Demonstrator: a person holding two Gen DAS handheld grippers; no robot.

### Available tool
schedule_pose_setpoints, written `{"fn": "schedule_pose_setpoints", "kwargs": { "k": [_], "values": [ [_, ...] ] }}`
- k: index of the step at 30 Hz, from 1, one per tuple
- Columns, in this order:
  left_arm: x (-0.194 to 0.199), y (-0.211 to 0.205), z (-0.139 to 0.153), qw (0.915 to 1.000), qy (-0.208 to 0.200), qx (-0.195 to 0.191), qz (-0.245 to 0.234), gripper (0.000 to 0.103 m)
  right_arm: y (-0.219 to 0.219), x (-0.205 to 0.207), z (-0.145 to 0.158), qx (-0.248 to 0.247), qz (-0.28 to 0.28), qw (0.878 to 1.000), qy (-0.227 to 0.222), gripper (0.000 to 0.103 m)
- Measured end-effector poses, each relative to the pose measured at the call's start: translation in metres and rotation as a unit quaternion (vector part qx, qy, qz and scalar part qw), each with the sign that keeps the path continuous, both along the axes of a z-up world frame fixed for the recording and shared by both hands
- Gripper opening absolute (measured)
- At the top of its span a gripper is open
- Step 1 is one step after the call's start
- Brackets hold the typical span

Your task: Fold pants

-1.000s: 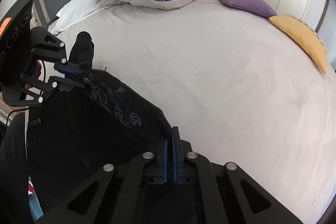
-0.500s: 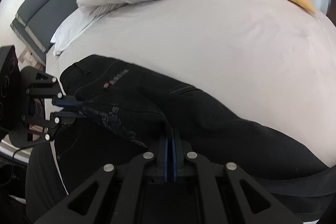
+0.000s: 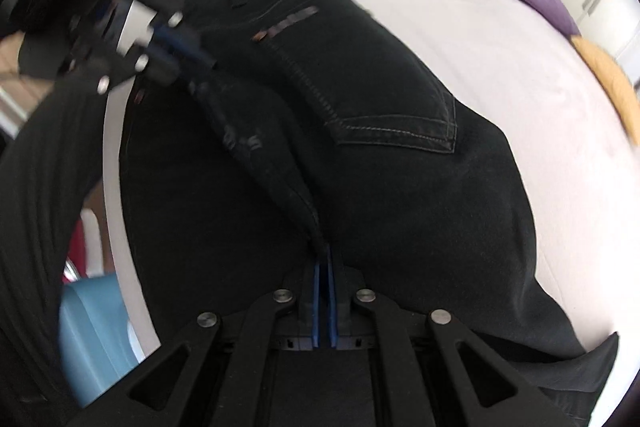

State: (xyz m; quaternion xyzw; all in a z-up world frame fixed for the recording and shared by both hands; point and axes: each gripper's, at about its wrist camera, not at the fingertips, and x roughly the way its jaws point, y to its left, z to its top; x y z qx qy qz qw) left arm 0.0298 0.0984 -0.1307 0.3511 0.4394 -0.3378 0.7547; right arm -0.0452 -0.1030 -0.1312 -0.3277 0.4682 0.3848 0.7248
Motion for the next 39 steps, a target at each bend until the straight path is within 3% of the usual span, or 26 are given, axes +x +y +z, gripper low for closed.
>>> {"fn": "schedule_pose_setpoints", "kwargs": {
  "k": [3,9,14,22,26,33,39],
  "values": [
    [-0.012,0.001,-0.003,0.9999,0.002,0.010,-0.010,0.008,0.009,-0.023,-0.005,-0.015,0.010,1.000,-0.024,0.004],
    [-0.024,0.014,-0.001,0.9998,0.004,0.013,-0.016,0.008,0.001,-0.046,-0.005,0.020,-0.018,0.999,-0.023,0.005],
    [-0.029,0.019,-0.003,0.9992,0.009,0.023,-0.031,0.008,0.007,-0.073,-0.005,0.011,-0.014,0.999,-0.049,0.005],
    [-0.041,0.013,-0.007,0.9978,0.020,0.038,-0.050,0.008,0.023,-0.081,-0.010,0.003,-0.018,0.998,-0.055,0.005],
    [-0.040,0.015,-0.011,0.9988,0.019,0.029,-0.035,0.010,0.023,-0.073,-0.017,0.005,-0.032,0.998,-0.051,0.005],
    [-0.048,0.018,-0.014,0.9997,0.005,0.024,-0.009,0.011,0.011,-0.096,-0.019,0.015,-0.058,0.996,-0.066,0.008],
    [-0.052,0.024,0.009,0.9989,0.031,0.033,0.011,0.018,0.006,-0.102,-0.019,0.033,-0.089,0.993,-0.068,0.011]
  ]
}}
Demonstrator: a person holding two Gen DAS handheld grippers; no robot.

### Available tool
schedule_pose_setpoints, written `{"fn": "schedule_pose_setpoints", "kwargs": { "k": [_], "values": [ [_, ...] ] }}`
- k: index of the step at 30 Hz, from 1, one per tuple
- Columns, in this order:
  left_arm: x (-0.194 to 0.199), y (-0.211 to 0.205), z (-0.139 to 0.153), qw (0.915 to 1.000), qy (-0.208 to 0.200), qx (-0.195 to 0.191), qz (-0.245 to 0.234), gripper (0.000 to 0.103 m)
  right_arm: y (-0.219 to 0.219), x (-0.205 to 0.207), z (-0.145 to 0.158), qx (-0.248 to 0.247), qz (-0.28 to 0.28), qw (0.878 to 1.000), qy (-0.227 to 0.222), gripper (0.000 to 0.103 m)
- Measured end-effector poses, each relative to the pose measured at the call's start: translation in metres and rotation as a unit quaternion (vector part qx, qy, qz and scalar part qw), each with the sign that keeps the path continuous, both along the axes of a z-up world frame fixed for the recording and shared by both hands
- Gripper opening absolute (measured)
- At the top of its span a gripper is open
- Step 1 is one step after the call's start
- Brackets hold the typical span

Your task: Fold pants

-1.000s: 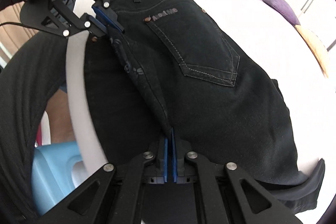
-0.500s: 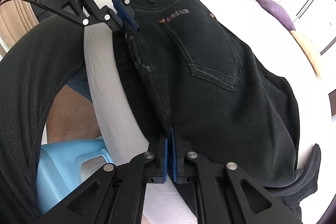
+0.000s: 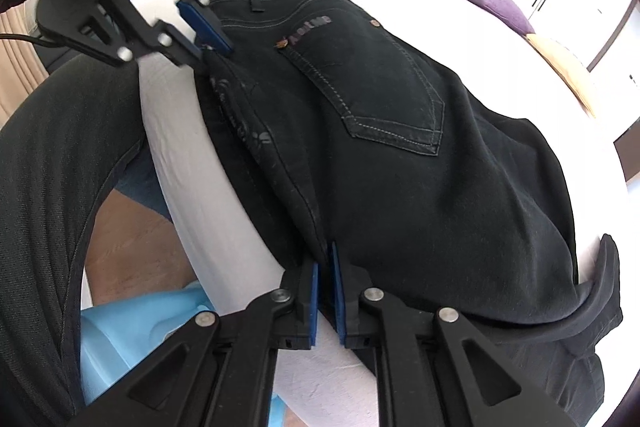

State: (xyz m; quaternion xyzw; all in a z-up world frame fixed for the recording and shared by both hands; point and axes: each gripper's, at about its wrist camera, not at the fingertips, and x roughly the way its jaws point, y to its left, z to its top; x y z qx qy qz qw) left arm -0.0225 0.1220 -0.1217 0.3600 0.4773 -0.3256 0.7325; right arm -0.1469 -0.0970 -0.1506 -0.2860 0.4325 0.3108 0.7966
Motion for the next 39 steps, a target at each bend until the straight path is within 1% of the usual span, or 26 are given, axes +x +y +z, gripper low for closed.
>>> {"fn": "schedule_pose_setpoints", "kwargs": {
  "k": [2,4,7,10,11,12,13,14,15,17,19,20,21,22,23,24,25,27,28,30,31,33,35,37,38,39],
  "values": [
    [-0.003,0.007,0.011,1.0000,0.007,0.000,0.007,0.018,-0.003,0.000,0.001,0.006,-0.009,1.000,0.001,0.012],
    [-0.004,0.016,0.024,0.9996,0.002,-0.012,0.026,0.018,-0.005,0.001,0.004,0.010,-0.016,1.000,0.001,0.014],
    [0.006,0.017,0.044,0.9952,0.001,-0.069,0.069,0.018,-0.006,0.002,0.004,0.016,-0.026,1.000,0.002,0.014],
    [0.017,0.000,0.051,0.9903,-0.008,-0.103,0.093,0.018,-0.007,0.002,0.006,0.020,-0.034,0.999,0.005,0.014],
    [0.021,-0.011,0.051,0.9891,-0.011,-0.111,0.096,0.018,-0.009,0.004,0.009,0.026,-0.039,0.999,0.011,0.017],
    [0.025,-0.021,0.049,0.9879,-0.015,-0.117,0.101,0.018,-0.013,0.005,0.012,0.043,-0.047,0.998,0.025,0.020],
    [0.028,-0.031,0.047,0.9862,-0.017,-0.124,0.109,0.018,-0.020,0.006,0.016,0.069,-0.054,0.995,0.046,0.032],
    [0.031,-0.041,0.044,0.9844,-0.011,-0.134,0.114,0.018,-0.027,0.007,0.021,0.098,-0.065,0.991,0.063,0.043],
    [0.034,-0.052,0.040,0.9827,-0.005,-0.143,0.117,0.018,-0.040,0.007,0.026,0.132,-0.084,0.985,0.075,0.043],
    [0.039,-0.070,0.030,0.9793,0.000,-0.155,0.129,0.018,-0.062,0.006,0.033,0.181,-0.117,0.972,0.096,0.043],
    [0.049,-0.086,0.018,0.9747,0.012,-0.168,0.147,0.018,-0.093,0.006,0.038,0.229,-0.165,0.953,0.111,0.043],
    [0.052,-0.092,0.011,0.9729,0.016,-0.169,0.156,0.018,-0.107,0.006,0.040,0.245,-0.187,0.944,0.115,0.043],
    [0.057,-0.099,-0.002,0.9720,0.024,-0.163,0.168,0.018,-0.126,0.008,0.043,0.261,-0.214,0.934,0.114,0.043],
    [0.061,-0.106,-0.018,0.9715,0.038,-0.148,0.181,0.018,-0.141,0.011,0.046,0.271,-0.236,0.927,0.109,0.043],
    [0.061,-0.108,-0.030,0.9703,0.043,-0.141,0.191,0.018,-0.158,0.015,0.050,0.282,-0.259,0.918,0.103,0.043],
    [0.057,-0.109,-0.031,0.9705,0.026,-0.146,0.190,0.018,-0.180,0.023,0.058,0.296,-0.290,0.905,0.095,0.043],
    [0.055,-0.112,-0.031,0.9728,0.023,-0.138,0.185,0.018,-0.199,0.027,0.063,0.308,-0.314,0.894,0.087,0.043],
    [0.054,-0.118,-0.027,0.9774,0.030,-0.120,0.171,0.018,-0.238,0.043,0.078,0.328,-0.360,0.871,0.063,0.043],
    [0.055,-0.120,-0.022,0.9780,0.035,-0.118,0.168,0.018,-0.254,0.050,0.085,0.335,-0.378,0.862,0.050,0.043],
    [0.057,-0.121,-0.010,0.9754,0.026,-0.135,0.172,0.018,-0.280,0.070,0.097,0.350,-0.404,0.845,0.034,0.043],
    [0.059,-0.120,-0.004,0.9728,0.017,-0.148,0.178,0.018,-0.293,0.082,0.102,0.352,-0.418,0.837,0.026,0.043],
    [0.068,-0.122,0.000,0.9668,0.011,-0.165,0.195,0.018,-0.312,0.107,0.107,0.358,-0.435,0.826,0.018,0.043],
    [0.079,-0.124,-0.007,0.9617,0.021,-0.171,0.213,0.018,-0.326,0.135,0.107,0.363,-0.455,0.813,0.023,0.043],
    [0.090,-0.121,-0.025,0.9560,0.055,-0.170,0.232,0.018,-0.338,0.157,0.098,0.389,-0.458,0.798,0.049,0.043],
    [0.092,-0.121,-0.037,0.9547,0.069,-0.166,0.237,0.018,-0.346,0.171,0.092,0.395,-0.472,0.786,0.056,0.043],
    [0.093,-0.119,-0.041,0.9540,0.062,-0.174,0.236,0.018,-0.357,0.182,0.085,0.401,-0.484,0.775,0.063,0.043]
  ]
}}
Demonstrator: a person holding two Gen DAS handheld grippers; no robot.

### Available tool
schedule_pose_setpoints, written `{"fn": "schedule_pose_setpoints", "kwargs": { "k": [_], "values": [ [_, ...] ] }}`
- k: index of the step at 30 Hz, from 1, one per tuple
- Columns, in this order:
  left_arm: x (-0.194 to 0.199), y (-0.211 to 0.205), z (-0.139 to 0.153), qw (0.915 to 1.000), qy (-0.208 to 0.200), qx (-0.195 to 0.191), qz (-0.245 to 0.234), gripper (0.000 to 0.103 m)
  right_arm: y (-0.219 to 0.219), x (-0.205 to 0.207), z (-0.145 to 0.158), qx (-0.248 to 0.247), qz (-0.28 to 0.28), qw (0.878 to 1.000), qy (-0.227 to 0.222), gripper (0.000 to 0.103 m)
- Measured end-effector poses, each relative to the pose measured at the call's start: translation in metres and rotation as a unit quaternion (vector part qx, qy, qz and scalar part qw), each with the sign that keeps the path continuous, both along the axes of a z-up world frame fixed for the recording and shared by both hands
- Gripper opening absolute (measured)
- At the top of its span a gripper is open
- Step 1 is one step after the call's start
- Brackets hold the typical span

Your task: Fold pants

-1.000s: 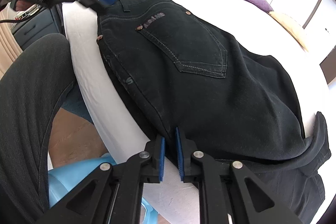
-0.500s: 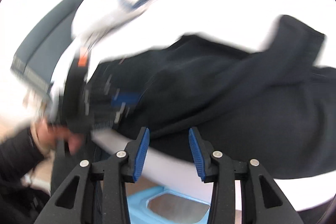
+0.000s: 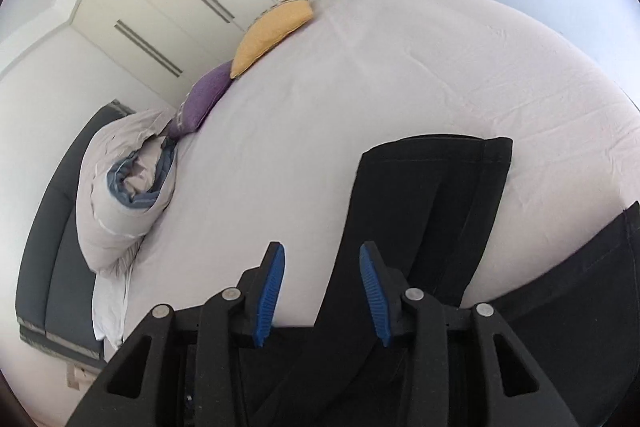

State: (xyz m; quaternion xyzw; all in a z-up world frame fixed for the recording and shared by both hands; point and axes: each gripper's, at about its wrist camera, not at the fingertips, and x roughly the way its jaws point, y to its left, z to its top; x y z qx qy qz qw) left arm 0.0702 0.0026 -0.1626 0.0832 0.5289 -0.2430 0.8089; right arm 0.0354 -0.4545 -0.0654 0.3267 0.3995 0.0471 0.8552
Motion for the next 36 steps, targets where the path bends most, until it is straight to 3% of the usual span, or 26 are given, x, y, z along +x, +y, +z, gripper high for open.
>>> {"fn": "schedule_pose_setpoints", "kwargs": {
  "k": [6,10,14,19,23,24,26,31,36],
  "values": [
    [0.005,0.008,-0.009,0.9985,0.029,-0.042,0.021,0.018,-0.053,0.047,-0.057,0.095,-0.071,0.991,0.063,0.043],
    [0.003,0.005,-0.010,0.9990,0.027,-0.030,0.017,0.018,-0.074,0.046,-0.085,0.127,-0.116,0.981,0.088,0.043],
    [0.006,0.009,-0.005,0.9989,0.027,-0.031,0.022,0.018,-0.080,0.046,-0.098,0.169,-0.117,0.974,0.090,0.043],
    [0.004,0.006,-0.003,0.9991,0.024,-0.025,0.026,0.018,-0.067,0.059,-0.089,0.155,-0.084,0.980,0.089,0.044],
    [0.004,0.007,-0.003,0.9991,0.021,-0.026,0.028,0.018,-0.058,0.073,-0.090,0.115,-0.053,0.987,0.101,0.044],
    [0.003,0.007,-0.003,0.9991,0.020,-0.026,0.027,0.018,-0.058,0.074,-0.090,0.119,-0.051,0.987,0.097,0.040],
    [0.001,0.009,-0.003,0.9991,0.019,-0.027,0.027,0.018,-0.061,0.074,-0.092,0.124,-0.049,0.986,0.097,0.012],
    [-0.003,0.010,-0.004,0.9992,0.016,-0.025,0.027,0.018,-0.064,0.060,-0.077,0.105,-0.046,0.991,0.065,0.006],
    [-0.004,0.007,-0.003,0.9992,0.016,-0.020,0.031,0.018,-0.070,0.029,-0.030,0.071,-0.058,0.996,0.000,0.006]
  ]
}}
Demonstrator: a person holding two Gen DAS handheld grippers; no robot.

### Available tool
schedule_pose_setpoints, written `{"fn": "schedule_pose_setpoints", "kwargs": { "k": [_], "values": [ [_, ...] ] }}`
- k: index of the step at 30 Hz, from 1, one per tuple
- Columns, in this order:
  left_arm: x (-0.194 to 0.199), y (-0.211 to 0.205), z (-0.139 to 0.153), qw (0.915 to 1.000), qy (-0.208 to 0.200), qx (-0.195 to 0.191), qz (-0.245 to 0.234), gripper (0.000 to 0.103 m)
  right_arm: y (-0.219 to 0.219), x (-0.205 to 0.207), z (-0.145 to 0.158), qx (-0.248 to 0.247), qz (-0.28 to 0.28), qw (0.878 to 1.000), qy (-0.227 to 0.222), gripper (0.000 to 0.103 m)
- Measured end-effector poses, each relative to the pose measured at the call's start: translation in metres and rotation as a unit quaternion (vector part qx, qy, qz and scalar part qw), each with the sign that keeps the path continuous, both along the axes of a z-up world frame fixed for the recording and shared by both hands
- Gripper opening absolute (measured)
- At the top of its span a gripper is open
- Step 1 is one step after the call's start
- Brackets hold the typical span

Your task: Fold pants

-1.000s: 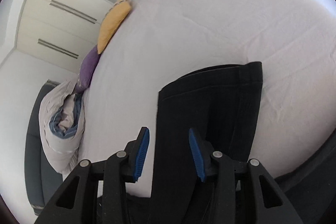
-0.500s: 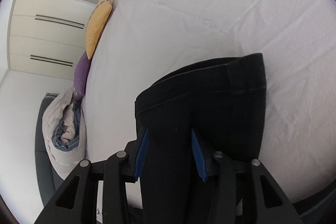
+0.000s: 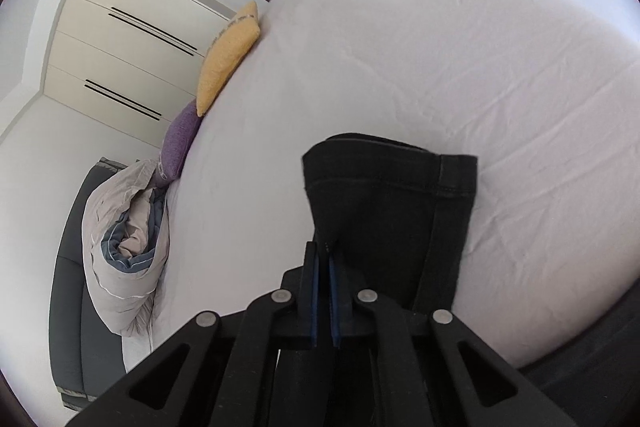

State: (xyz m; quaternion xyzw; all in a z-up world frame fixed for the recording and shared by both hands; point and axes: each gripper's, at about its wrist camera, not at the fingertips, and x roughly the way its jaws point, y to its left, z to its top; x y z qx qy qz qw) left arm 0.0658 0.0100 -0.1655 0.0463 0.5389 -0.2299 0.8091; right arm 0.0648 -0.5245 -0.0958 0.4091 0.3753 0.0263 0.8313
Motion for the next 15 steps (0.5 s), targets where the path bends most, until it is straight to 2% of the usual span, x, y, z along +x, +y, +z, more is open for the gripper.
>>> {"fn": "schedule_pose_setpoints", "kwargs": {
  "k": [3,6,9,12,13,15],
  "values": [
    [-0.001,-0.002,0.000,1.0000,-0.001,0.004,0.001,0.018,-0.007,-0.032,0.024,-0.012,-0.014,0.999,-0.031,0.006],
    [-0.001,-0.004,0.000,1.0000,0.000,0.007,0.001,0.018,-0.023,-0.080,0.036,0.003,-0.047,0.997,-0.055,0.006],
    [0.000,-0.005,0.000,1.0000,0.003,0.005,0.002,0.018,-0.041,-0.133,0.035,0.016,-0.083,0.994,-0.066,0.005],
    [0.003,-0.004,0.000,1.0000,0.005,0.004,0.001,0.018,-0.065,-0.187,0.015,0.041,-0.124,0.989,-0.073,0.005],
    [0.004,-0.004,0.001,1.0000,0.005,0.005,0.000,0.018,-0.075,-0.203,0.001,0.061,-0.140,0.987,-0.059,0.006],
    [0.005,-0.005,0.001,1.0000,0.003,0.009,-0.001,0.018,-0.096,-0.238,-0.040,0.108,-0.195,0.974,0.032,0.012]
  ]
}}
